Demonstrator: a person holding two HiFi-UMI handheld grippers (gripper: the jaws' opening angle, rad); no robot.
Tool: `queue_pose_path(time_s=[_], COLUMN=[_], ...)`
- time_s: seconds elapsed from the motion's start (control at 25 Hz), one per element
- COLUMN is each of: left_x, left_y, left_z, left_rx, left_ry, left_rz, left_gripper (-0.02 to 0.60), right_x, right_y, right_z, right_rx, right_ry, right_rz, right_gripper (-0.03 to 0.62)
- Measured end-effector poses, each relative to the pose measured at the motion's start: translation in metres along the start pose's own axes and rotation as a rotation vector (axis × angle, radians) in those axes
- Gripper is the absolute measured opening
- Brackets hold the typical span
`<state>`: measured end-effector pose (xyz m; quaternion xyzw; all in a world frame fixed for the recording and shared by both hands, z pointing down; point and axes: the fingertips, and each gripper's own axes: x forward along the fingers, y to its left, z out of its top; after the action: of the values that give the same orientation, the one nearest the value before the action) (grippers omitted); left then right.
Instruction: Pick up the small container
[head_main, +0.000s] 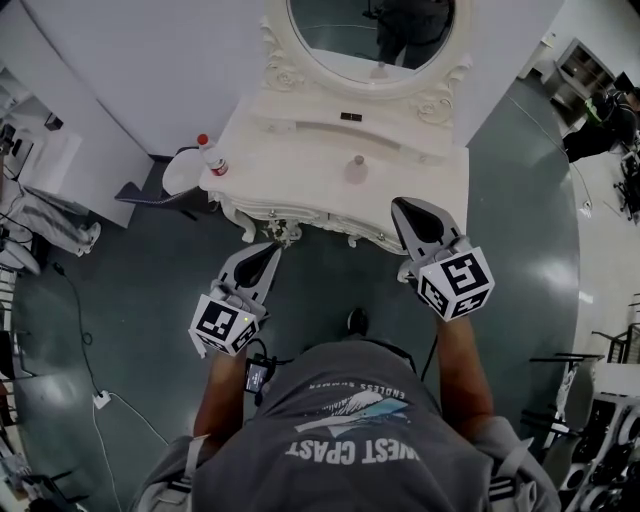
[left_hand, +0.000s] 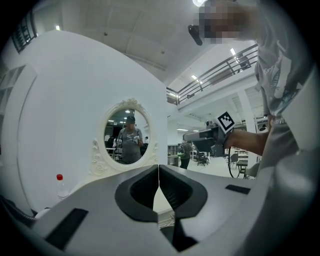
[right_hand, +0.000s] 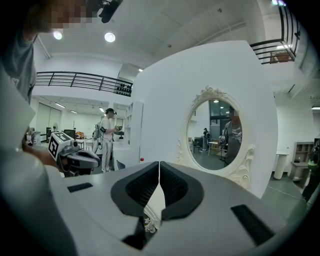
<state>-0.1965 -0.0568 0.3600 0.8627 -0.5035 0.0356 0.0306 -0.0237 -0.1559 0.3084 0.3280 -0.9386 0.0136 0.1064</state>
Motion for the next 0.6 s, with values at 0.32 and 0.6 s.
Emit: queue_pose_path(time_s=[0.32, 0.6], left_x=[0.019, 0.038], left_y=[0.001, 0.002], left_z=[0.0, -0.001], left_rx=[0.009, 0.011], left_ry=[0.027, 0.059], left_rz=[0.059, 0.152], left_gripper=[0.017, 0.017], right_x=[0.01, 0.024], right_y=[-0.029, -0.057], right_z=[-0.004, -0.007], right_rx=[0.019, 0.038], right_ry=[-0.016, -0.029], right_rz=[0.049, 0.129], right_gripper=[0.028, 0.028])
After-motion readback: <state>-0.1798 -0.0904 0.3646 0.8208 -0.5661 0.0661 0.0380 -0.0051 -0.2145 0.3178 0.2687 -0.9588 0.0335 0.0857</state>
